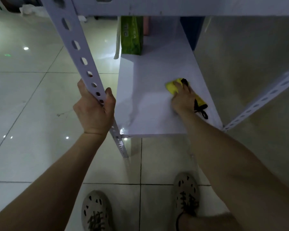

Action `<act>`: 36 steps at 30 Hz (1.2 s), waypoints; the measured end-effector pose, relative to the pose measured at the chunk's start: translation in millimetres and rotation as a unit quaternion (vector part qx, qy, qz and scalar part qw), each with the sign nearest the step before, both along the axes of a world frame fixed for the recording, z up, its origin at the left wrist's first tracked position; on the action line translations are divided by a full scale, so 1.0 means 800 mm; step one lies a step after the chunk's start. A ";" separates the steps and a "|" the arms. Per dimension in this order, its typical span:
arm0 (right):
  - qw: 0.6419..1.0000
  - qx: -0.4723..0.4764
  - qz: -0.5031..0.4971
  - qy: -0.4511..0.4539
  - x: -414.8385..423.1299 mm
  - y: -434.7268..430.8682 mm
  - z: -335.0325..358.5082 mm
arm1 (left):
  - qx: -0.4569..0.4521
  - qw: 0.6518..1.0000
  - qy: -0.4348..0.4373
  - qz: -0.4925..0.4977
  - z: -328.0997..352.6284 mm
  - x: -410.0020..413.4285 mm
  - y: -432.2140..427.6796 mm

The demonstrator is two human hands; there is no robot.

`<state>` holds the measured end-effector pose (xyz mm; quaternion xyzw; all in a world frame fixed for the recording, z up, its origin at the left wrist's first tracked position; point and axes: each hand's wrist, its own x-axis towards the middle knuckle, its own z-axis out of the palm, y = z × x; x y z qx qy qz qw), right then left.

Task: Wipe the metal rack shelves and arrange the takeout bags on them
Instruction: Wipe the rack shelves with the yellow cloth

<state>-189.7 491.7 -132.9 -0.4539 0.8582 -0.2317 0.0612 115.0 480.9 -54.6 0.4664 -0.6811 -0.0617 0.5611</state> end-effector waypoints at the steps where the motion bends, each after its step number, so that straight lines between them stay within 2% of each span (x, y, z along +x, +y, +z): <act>1: 0.999 -0.007 0.041 -0.004 0.020 -0.010 0.004 | -0.005 1.000 0.001 0.001 0.000 -0.001 -0.001; 5: 0.964 -0.041 0.263 0.013 0.139 0.017 0.005 | -0.002 1.000 -0.012 -0.001 0.004 -0.002 0.002; 8: 0.933 -0.089 0.348 -0.008 0.178 0.081 -0.002 | 0.014 1.000 -0.019 0.005 0.006 0.003 0.005; 10: 0.942 -0.100 0.319 -0.012 0.147 0.118 -0.012 | 0.026 0.999 -0.026 0.008 0.005 0.003 0.006; 14: 0.989 -0.074 0.125 -0.017 0.031 0.144 -0.015 | 0.030 0.999 -0.017 0.007 0.005 0.000 0.007; 18: 0.999 -0.033 -0.001 0.004 -0.044 0.066 -0.003 | -0.001 1.000 -0.018 0.003 0.001 0.000 0.004; 21: 1.000 -0.001 -0.025 -0.008 -0.051 -0.020 0.002 | -0.028 1.000 -0.008 0.002 -0.001 0.000 0.001; 23: 1.000 0.002 0.021 -0.014 -0.021 -0.071 0.001 | -0.038 0.999 0.000 -0.010 -0.001 -0.001 0.001; 26: 0.987 -0.015 0.160 0.020 0.079 -0.106 0.004 | -0.050 0.999 0.012 -0.010 0.000 -0.003 0.000; 29: 0.944 -0.081 0.316 0.055 0.188 -0.073 -0.003 | -0.051 0.999 0.005 0.006 0.005 -0.002 0.003; 31: 0.912 -0.073 0.398 0.074 0.221 -0.033 -0.007 | -0.044 0.999 -0.006 0.003 0.007 0.000 0.006; 33: 0.895 -0.077 0.435 0.056 0.217 0.008 -0.015 | -0.032 0.999 -0.016 -0.001 0.007 0.001 0.008; 36: 0.907 -0.075 0.413 -0.026 0.175 0.067 -0.016 | 0.003 1.000 -0.023 0.007 0.006 0.001 0.007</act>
